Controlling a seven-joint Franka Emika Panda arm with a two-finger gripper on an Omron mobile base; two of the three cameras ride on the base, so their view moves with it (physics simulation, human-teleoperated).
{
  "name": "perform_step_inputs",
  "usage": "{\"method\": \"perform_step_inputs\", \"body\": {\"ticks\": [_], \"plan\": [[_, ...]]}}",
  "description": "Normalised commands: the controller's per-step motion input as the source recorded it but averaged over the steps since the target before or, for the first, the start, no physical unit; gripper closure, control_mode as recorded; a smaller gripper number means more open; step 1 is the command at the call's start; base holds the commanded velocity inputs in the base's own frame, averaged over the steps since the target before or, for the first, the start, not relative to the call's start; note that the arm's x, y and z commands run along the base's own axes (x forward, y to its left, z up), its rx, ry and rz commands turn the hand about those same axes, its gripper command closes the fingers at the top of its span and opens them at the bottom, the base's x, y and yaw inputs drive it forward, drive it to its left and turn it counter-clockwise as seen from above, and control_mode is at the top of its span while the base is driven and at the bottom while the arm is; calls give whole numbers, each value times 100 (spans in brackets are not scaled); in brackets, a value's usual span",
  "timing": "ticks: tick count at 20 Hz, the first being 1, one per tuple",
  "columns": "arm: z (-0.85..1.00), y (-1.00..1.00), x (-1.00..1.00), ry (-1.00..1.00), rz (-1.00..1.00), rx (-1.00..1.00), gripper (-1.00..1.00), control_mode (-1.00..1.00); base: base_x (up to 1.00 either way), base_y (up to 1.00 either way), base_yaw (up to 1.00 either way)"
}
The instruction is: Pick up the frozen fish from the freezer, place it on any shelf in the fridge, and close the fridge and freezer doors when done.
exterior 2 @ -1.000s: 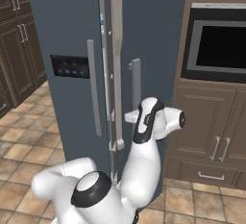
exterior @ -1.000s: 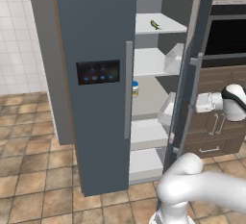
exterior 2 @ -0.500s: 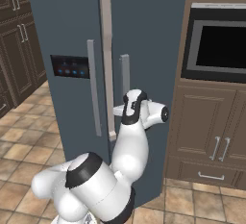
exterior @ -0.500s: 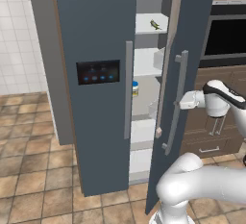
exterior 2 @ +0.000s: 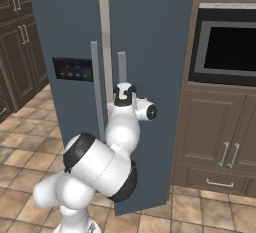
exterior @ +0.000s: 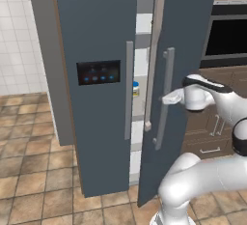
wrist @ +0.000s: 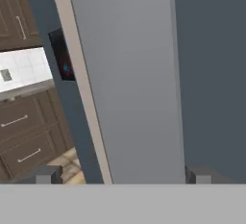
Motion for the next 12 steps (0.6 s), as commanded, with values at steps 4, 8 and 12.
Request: {"method": "perform_step_inputs", "body": {"ticks": [4,8,12], "plan": [[0,62,40,0,-18,0,-100,-100,0,0,0],[0,70,37,-4,-20,2,-100,-100,0,0,0],[0,69,54,-9,-20,0,-100,-100,0,0,0]]}}
